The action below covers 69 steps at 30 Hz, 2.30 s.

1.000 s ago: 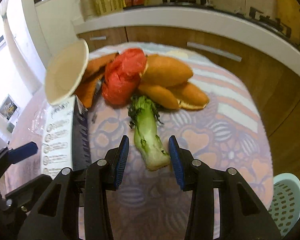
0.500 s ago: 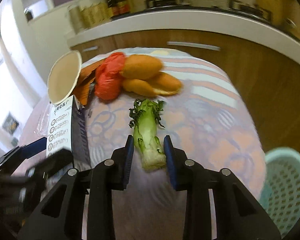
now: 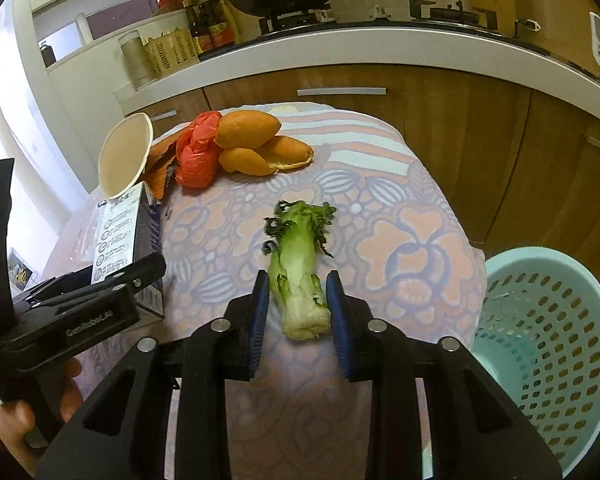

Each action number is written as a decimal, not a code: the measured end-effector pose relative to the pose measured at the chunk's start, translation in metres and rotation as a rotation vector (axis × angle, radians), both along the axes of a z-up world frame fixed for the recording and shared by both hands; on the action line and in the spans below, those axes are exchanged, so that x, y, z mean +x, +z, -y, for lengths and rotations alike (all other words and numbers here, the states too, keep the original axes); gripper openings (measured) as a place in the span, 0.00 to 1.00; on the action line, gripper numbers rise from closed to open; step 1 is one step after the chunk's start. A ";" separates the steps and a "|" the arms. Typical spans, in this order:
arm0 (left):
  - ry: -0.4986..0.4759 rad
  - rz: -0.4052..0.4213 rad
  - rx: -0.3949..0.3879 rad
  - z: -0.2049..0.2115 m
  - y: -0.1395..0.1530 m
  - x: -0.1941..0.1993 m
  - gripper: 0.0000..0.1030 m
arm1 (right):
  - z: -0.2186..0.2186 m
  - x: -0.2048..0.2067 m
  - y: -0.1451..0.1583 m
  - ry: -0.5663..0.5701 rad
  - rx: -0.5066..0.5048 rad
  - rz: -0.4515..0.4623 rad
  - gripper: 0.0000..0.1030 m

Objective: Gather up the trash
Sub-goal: 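Grasp the milk carton with the left tool while the right tool grasps the bok choy stalk, then carry the carton and bok choy over the teal basket and open both tools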

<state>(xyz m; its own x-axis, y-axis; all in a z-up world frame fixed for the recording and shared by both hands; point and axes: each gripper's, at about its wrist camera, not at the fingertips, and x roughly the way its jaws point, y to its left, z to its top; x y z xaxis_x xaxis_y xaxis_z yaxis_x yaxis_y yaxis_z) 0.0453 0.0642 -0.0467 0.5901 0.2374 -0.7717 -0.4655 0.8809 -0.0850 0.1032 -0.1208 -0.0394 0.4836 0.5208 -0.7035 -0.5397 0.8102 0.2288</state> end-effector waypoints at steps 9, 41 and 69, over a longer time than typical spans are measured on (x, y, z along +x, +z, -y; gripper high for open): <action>-0.244 -0.009 -0.068 -0.034 0.004 -0.053 0.55 | -0.010 -0.022 -0.002 -0.062 -0.007 0.005 0.19; -0.341 0.024 0.044 -0.048 -0.008 -0.037 0.51 | -0.055 -0.027 -0.013 -0.156 -0.252 0.068 0.19; -0.378 0.143 -0.066 -0.018 0.021 -0.076 0.51 | 0.014 -0.069 0.009 -0.237 -0.024 0.117 0.19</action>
